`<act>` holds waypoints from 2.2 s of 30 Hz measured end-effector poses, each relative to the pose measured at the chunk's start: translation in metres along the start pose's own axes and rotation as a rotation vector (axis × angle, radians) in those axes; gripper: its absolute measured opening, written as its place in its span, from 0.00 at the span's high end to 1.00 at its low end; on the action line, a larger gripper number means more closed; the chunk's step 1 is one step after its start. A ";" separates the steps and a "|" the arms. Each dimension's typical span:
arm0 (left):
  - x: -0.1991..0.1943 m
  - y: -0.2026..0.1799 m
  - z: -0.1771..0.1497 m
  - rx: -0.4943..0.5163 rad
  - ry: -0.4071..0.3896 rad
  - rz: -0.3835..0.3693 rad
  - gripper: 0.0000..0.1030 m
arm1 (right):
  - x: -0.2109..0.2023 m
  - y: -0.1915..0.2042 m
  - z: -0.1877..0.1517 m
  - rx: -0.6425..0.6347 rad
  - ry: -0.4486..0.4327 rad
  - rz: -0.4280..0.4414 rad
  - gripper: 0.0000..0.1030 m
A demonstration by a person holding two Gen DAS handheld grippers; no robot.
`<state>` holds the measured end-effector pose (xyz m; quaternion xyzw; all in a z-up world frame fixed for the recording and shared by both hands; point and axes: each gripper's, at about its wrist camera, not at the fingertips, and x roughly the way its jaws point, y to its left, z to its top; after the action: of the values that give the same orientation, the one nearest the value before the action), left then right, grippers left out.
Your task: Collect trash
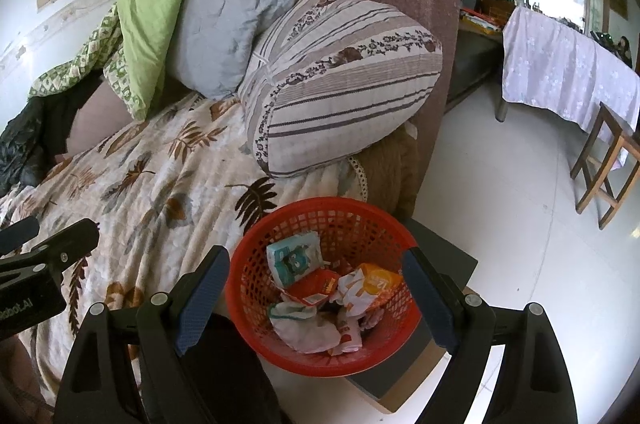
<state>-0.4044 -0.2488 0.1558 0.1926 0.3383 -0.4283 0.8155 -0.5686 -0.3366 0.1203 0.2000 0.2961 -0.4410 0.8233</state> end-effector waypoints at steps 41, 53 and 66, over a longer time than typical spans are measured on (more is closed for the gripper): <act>0.008 -0.011 -0.006 0.018 0.034 -0.025 0.00 | 0.000 -0.008 -0.009 0.001 -0.005 -0.055 0.13; 0.003 -0.020 -0.009 0.057 0.034 -0.043 0.00 | -0.004 -0.012 -0.010 -0.001 -0.021 -0.070 0.13; 0.006 -0.019 -0.011 0.060 0.049 -0.053 0.00 | -0.002 -0.016 -0.011 0.008 -0.016 -0.072 0.13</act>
<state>-0.4221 -0.2563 0.1434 0.2183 0.3501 -0.4546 0.7894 -0.5862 -0.3369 0.1120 0.1891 0.2946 -0.4733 0.8084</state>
